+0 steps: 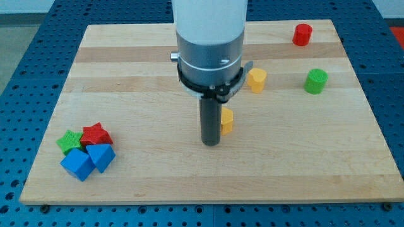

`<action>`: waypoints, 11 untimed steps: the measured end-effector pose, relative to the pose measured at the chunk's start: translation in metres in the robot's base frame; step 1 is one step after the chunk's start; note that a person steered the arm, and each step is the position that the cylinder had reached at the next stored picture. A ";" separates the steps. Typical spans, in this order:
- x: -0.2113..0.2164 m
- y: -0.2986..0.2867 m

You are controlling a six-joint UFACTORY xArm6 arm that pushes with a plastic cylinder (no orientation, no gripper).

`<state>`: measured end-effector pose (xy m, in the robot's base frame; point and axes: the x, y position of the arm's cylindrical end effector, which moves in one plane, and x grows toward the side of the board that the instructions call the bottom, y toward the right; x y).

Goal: Point at the yellow hexagon

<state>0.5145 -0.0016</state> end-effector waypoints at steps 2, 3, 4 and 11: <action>-0.090 0.002; -0.118 0.002; -0.099 -0.017; 0.000 0.090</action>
